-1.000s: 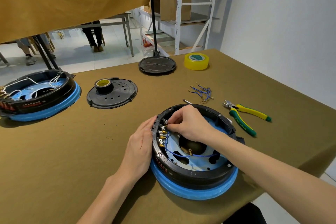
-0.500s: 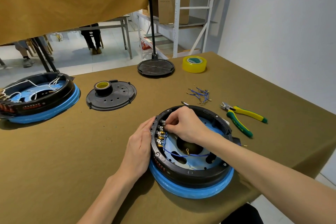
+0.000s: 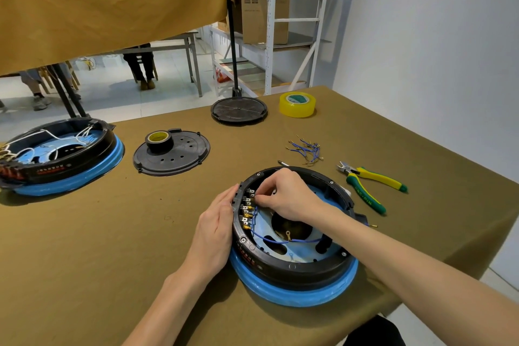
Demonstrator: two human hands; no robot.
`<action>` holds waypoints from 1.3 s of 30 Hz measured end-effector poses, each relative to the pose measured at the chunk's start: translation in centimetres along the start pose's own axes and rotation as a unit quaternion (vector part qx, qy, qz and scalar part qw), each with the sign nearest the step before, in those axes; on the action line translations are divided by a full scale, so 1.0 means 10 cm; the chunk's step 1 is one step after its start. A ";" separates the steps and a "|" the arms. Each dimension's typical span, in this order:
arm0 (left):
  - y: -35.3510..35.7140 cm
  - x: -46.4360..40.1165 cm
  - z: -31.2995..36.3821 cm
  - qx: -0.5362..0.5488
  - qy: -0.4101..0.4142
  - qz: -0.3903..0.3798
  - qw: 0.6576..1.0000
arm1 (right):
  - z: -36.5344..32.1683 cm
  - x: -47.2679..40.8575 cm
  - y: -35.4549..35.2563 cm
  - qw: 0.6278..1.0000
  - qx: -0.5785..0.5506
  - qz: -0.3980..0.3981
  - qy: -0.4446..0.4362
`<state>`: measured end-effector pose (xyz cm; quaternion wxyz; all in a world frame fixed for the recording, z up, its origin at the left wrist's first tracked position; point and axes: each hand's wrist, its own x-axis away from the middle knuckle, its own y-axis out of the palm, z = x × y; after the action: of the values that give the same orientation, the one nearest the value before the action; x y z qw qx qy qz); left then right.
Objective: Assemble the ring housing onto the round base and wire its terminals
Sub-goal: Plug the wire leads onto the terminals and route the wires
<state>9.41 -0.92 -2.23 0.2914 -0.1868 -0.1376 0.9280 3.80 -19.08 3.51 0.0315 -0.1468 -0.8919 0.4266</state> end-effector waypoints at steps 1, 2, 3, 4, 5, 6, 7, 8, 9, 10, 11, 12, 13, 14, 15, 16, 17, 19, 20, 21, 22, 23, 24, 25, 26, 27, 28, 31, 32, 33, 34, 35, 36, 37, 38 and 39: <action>0.01 0.00 0.00 0.000 0.000 0.003 1.000 | -0.01 0.01 -0.01 1.000 -0.004 -0.004 -0.001; 0.01 0.00 0.00 -0.001 0.002 0.009 1.000 | -0.01 0.03 -0.02 1.000 -0.003 -0.003 -0.003; 0.02 0.00 0.01 -0.004 0.003 0.015 1.000 | -0.02 0.06 -0.03 1.000 0.005 0.012 -0.008; 0.02 0.00 0.01 -0.005 0.003 0.016 1.000 | -0.03 0.09 -0.04 0.999 0.022 0.042 -0.017; 0.02 0.00 0.02 -0.007 0.002 0.016 1.000 | -0.04 0.13 -0.06 0.996 0.038 0.078 -0.029; 0.01 0.00 0.02 -0.007 0.002 0.014 1.000 | -0.05 0.16 -0.09 0.993 0.042 0.103 -0.046; 0.01 0.00 0.01 -0.007 0.001 0.012 1.000 | -0.07 0.19 -0.11 0.992 0.039 0.101 -0.061; 0.00 0.00 0.01 -0.007 0.001 0.012 1.000 | -0.09 0.21 -0.13 0.995 0.034 0.070 -0.067; 0.00 0.00 0.01 -0.007 0.000 0.014 1.000 | -0.11 0.23 -0.14 0.997 0.033 0.026 -0.059; 0.00 0.01 0.02 -0.006 -0.001 0.015 1.000 | -0.12 0.22 -0.13 0.998 0.032 -0.009 -0.045; 0.00 0.01 0.02 -0.004 -0.004 0.015 1.000 | -0.13 0.22 -0.13 0.999 0.031 -0.023 -0.031; 0.00 0.01 0.03 -0.001 -0.006 0.014 1.000 | -0.14 0.20 -0.12 0.999 0.029 -0.026 -0.022; 0.00 0.01 0.03 0.001 -0.008 0.013 1.000 | -0.15 0.18 -0.11 0.999 0.027 -0.027 -0.016; 0.00 0.01 0.03 0.002 -0.009 0.013 1.000 | -0.15 0.16 -0.11 0.999 0.023 -0.032 -0.012; 0.00 0.01 0.04 0.001 -0.010 0.013 1.000 | -0.16 0.13 -0.10 0.999 0.017 -0.041 -0.011; 0.00 0.01 0.04 0.000 -0.013 0.012 1.000 | -0.17 0.11 -0.10 0.999 0.013 -0.048 -0.010; 0.00 0.01 0.04 -0.003 -0.015 0.012 1.000 | -0.18 0.09 -0.09 0.998 0.015 -0.053 -0.009; 0.00 0.01 0.04 -0.008 -0.018 0.011 1.000 | -0.18 0.05 -0.08 0.998 0.026 -0.054 -0.010; 0.00 0.01 0.04 -0.008 -0.019 0.011 1.000 | -0.18 0.05 -0.07 0.998 0.027 -0.053 -0.012; 0.01 0.01 0.05 -0.005 -0.020 0.011 1.000 | -0.18 0.06 -0.05 0.998 0.026 -0.052 -0.016; 0.01 0.02 0.04 -0.001 -0.019 0.012 1.000 | -0.18 0.07 -0.02 0.998 0.024 -0.049 -0.021; 0.01 0.02 0.04 0.004 -0.017 0.014 1.000 | -0.18 0.09 0.01 0.998 0.023 -0.043 -0.026; 0.02 0.01 0.05 0.008 -0.016 0.015 1.000 | -0.18 0.11 0.03 0.999 0.022 -0.036 -0.031; 0.02 0.01 0.06 0.011 -0.017 0.017 1.000 | -0.19 0.12 0.05 0.999 0.022 -0.031 -0.033; 0.02 0.01 0.07 0.011 -0.019 0.018 1.000 | -0.19 0.12 0.06 0.999 0.023 -0.028 -0.034; 0.01 0.01 0.08 0.010 -0.022 0.019 1.000 | -0.21 0.12 0.06 0.999 0.023 -0.028 -0.033; 0.01 0.01 0.08 0.007 -0.024 0.019 1.000 | -0.22 0.12 0.04 0.999 0.025 -0.029 -0.031; 0.03 0.04 0.11 -0.010 -0.025 0.026 0.999 | -0.23 0.16 -0.02 0.999 0.031 -0.025 -0.022; 0.03 0.05 0.11 -0.018 -0.024 0.035 0.999 | -0.24 0.19 -0.03 0.999 0.029 -0.017 -0.023; 0.02 0.06 0.12 -0.025 -0.022 0.049 0.998 | -0.24 0.23 -0.03 0.999 0.027 -0.007 -0.028; 0.02 0.06 0.12 -0.030 -0.020 0.065 0.997 | -0.24 0.27 -0.02 0.999 0.024 0.004 -0.032; 0.02 0.07 0.13 -0.030 -0.019 0.076 0.996 | -0.24 0.29 -0.02 0.999 0.019 0.019 -0.032; 0.02 0.08 0.15 -0.026 -0.020 0.082 0.996 | -0.22 0.31 -0.03 0.999 0.009 0.036 -0.029; 0.02 0.08 0.16 -0.021 -0.021 0.084 0.996 | -0.21 0.33 -0.05 0.998 -0.002 0.050 -0.025; 0.01 0.09 0.17 -0.018 -0.022 0.085 0.996 | -0.21 0.34 -0.07 0.998 -0.009 0.050 -0.022; 0.01 0.09 0.17 -0.016 -0.021 0.089 0.996 | -0.21 0.34 -0.07 0.999 -0.008 0.036 -0.024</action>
<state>7.92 -0.71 -1.01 0.2020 -0.1830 -0.1417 0.9516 0.78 -16.94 5.20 -0.0063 -0.1690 -0.8900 0.4234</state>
